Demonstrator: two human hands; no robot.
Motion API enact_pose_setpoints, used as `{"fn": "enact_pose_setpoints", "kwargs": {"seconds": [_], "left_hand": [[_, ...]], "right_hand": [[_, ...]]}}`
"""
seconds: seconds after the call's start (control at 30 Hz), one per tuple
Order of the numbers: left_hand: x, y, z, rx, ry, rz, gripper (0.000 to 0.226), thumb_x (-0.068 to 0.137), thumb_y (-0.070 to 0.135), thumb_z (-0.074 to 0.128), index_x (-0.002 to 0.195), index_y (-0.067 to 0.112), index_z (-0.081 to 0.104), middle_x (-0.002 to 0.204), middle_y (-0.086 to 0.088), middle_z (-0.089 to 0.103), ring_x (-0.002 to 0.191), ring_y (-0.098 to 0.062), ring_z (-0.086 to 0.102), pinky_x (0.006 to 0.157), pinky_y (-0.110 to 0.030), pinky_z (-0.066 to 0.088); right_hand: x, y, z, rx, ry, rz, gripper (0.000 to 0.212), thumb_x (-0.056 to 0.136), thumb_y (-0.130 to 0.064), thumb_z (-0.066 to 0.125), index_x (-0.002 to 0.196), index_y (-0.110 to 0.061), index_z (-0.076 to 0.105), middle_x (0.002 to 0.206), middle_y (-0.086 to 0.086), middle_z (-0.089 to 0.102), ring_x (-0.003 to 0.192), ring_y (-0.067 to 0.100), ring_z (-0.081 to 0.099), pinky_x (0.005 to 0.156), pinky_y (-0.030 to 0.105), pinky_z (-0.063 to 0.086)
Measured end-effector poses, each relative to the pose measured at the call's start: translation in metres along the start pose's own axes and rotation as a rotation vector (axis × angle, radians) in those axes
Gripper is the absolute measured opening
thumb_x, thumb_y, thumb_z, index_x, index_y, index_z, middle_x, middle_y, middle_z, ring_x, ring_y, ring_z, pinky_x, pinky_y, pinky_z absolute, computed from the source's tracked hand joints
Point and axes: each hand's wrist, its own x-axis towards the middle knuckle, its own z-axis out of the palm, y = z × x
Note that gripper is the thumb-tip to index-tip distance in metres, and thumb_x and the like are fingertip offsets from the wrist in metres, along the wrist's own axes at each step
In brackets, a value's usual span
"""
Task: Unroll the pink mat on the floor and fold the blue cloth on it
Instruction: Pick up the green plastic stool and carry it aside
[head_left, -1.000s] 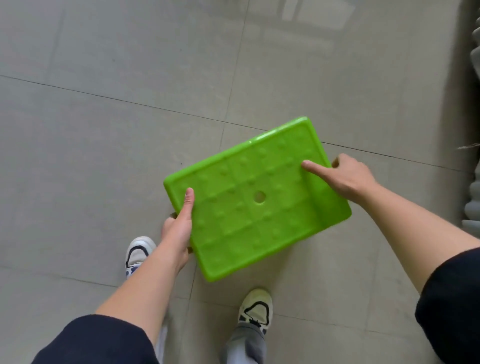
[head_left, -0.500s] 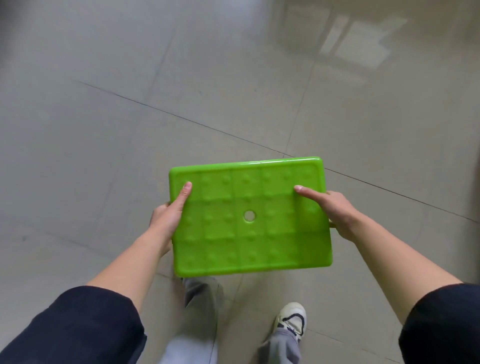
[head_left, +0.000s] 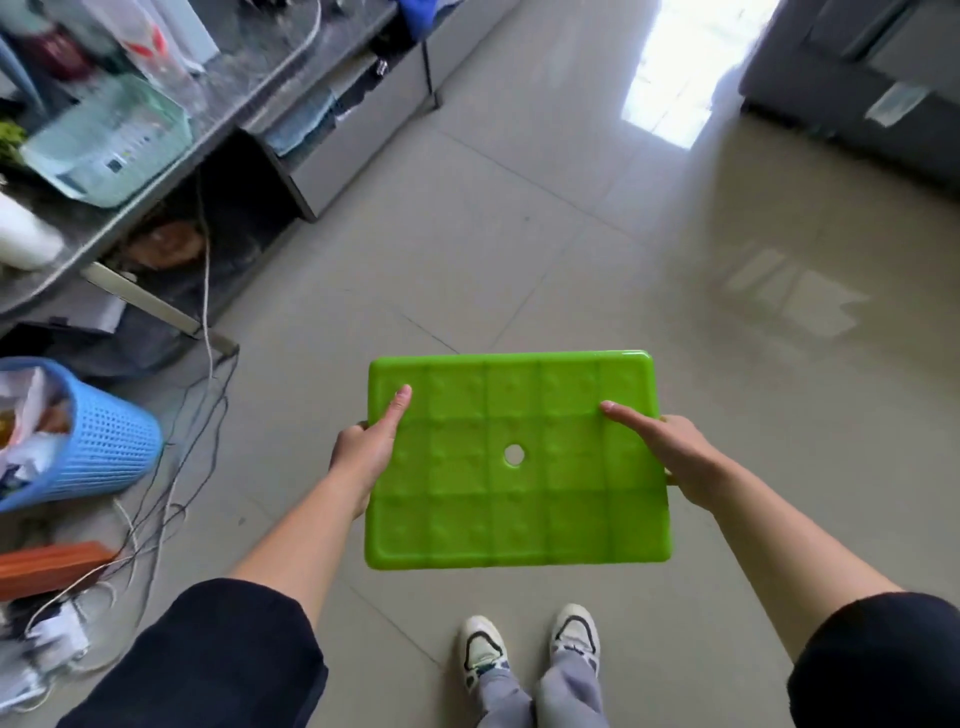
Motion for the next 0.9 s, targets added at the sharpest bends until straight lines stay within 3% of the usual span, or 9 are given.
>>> {"fn": "enact_pose_setpoints", "kwargs": {"seconds": [0.07,0.23,0.33,0.43,0.53,0.67,0.77,0.83,0.9], "left_hand": [[0.019,0.025,-0.025,-0.029,0.029,0.002,0.060,0.064,0.075,0.065,0.072,0.015,0.058,0.081,0.001,0.061,0.075,-0.018,0.059,0.075,-0.030,0.048],[0.087,0.083,-0.075,-0.120,0.085,-0.050,0.092,0.063,0.078,0.062,0.119,0.006,0.057,0.115,-0.010,0.059,0.107,-0.027,0.058,0.099,-0.041,0.046],[0.136,0.115,-0.095,-0.155,0.101,-0.091,0.100,0.065,0.079,0.060,0.130,0.003,0.051,0.132,-0.015,0.054,0.120,-0.031,0.053,0.097,-0.036,0.041],[0.195,0.142,-0.114,-0.174,0.137,-0.130,0.100,0.067,0.078,0.058,0.132,0.002,0.049,0.136,-0.016,0.052,0.121,-0.031,0.052,0.096,-0.040,0.042],[0.248,0.162,-0.132,-0.195,0.153,-0.155,0.088,0.067,0.079,0.057,0.119,0.008,0.057,0.125,-0.015,0.058,0.105,-0.028,0.057,0.092,-0.037,0.046],[0.315,0.172,-0.160,-0.218,0.194,-0.223,0.102,0.066,0.084,0.050,0.132,0.007,0.050,0.137,-0.013,0.052,0.115,-0.027,0.052,0.087,-0.034,0.036],[0.363,0.172,-0.177,-0.221,0.233,-0.294,0.111,0.059,0.090,0.046,0.131,0.007,0.052,0.134,-0.013,0.054,0.102,-0.025,0.051,0.084,-0.033,0.037],[0.399,0.165,-0.184,-0.267,0.231,-0.370,0.121,0.048,0.096,0.046,0.132,0.009,0.052,0.134,-0.013,0.055,0.108,-0.027,0.056,0.091,-0.035,0.043],[0.424,0.156,-0.187,-0.314,0.199,-0.435,0.131,0.035,0.100,0.045,0.134,0.014,0.053,0.136,-0.012,0.056,0.116,-0.031,0.057,0.100,-0.044,0.046]], "right_hand": [[0.012,-0.044,0.025,-0.055,-0.012,-0.019,0.055,0.063,-0.055,0.078,0.093,-0.009,0.070,0.083,0.004,0.075,0.064,0.014,0.072,0.044,0.021,0.050],[0.063,-0.147,0.089,-0.144,-0.041,-0.054,0.063,0.062,-0.057,0.079,0.095,-0.004,0.071,0.092,0.013,0.075,0.082,0.025,0.072,0.068,0.033,0.056],[0.103,-0.205,0.128,-0.214,-0.072,-0.068,0.064,0.064,-0.055,0.079,0.096,0.000,0.071,0.090,0.016,0.073,0.083,0.029,0.070,0.080,0.043,0.056],[0.150,-0.260,0.173,-0.308,-0.096,-0.093,0.057,0.066,-0.051,0.079,0.095,-0.003,0.072,0.089,0.015,0.072,0.083,0.029,0.069,0.084,0.048,0.055],[0.188,-0.307,0.218,-0.336,-0.126,-0.171,0.041,0.071,-0.044,0.078,0.094,-0.011,0.072,0.097,0.013,0.074,0.090,0.029,0.070,0.088,0.048,0.055],[0.238,-0.357,0.281,-0.376,-0.156,-0.212,0.040,0.073,-0.040,0.078,0.100,-0.011,0.071,0.099,0.013,0.074,0.093,0.029,0.070,0.089,0.048,0.054],[0.281,-0.382,0.328,-0.414,-0.173,-0.217,0.029,0.074,-0.041,0.076,0.086,-0.014,0.072,0.089,0.012,0.074,0.080,0.026,0.069,0.082,0.043,0.055],[0.317,-0.391,0.362,-0.437,-0.170,-0.224,0.031,0.072,-0.043,0.078,0.081,-0.014,0.070,0.078,0.007,0.072,0.070,0.021,0.066,0.073,0.038,0.057],[0.345,-0.396,0.387,-0.447,-0.171,-0.232,0.036,0.069,-0.044,0.080,0.084,-0.013,0.070,0.080,0.007,0.073,0.068,0.019,0.067,0.068,0.035,0.057]]}}
